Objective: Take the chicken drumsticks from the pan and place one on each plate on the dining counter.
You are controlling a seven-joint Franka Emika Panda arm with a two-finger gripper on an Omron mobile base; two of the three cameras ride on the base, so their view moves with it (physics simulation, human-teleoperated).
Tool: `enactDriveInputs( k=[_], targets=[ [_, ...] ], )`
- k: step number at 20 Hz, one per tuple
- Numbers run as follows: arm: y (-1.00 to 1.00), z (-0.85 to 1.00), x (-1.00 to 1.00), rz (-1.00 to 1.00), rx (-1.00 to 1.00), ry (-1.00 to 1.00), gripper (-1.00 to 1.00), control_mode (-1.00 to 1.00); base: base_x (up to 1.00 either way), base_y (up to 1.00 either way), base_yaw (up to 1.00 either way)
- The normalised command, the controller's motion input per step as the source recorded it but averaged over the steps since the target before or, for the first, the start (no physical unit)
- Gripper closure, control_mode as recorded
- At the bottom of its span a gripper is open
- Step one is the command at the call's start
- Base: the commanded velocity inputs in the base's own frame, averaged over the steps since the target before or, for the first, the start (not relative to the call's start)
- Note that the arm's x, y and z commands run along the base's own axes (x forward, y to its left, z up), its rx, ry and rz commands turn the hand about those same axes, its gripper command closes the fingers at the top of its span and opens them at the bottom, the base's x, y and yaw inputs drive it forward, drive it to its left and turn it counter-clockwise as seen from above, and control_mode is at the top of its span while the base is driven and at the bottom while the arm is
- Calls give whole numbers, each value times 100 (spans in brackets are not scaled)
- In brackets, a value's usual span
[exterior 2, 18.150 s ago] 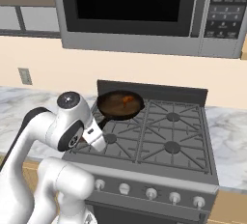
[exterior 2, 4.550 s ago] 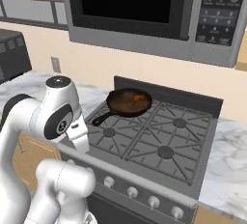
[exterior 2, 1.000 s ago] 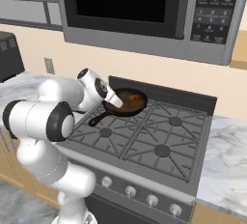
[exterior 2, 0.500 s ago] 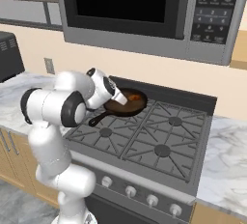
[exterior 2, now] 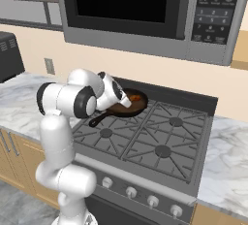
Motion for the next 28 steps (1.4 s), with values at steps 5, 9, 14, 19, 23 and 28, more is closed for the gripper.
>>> enactDriveInputs(
  k=[5,9,14,19,23,28],
  targets=[
    [-14,0,43,5,10,-8,-100,-100,0,0,0],
    [-19,-3,36,3,4,-4,-100,-100,0,0,0],
    [-2,-25,55,3,0,0,-100,-100,0,0,0],
    [0,-23,60,2,0,0,-100,-100,0,0,0],
    [0,-36,66,2,0,0,-100,-100,0,0,0],
    [2,-73,67,0,0,5,-100,-100,0,0,0]
  ],
)
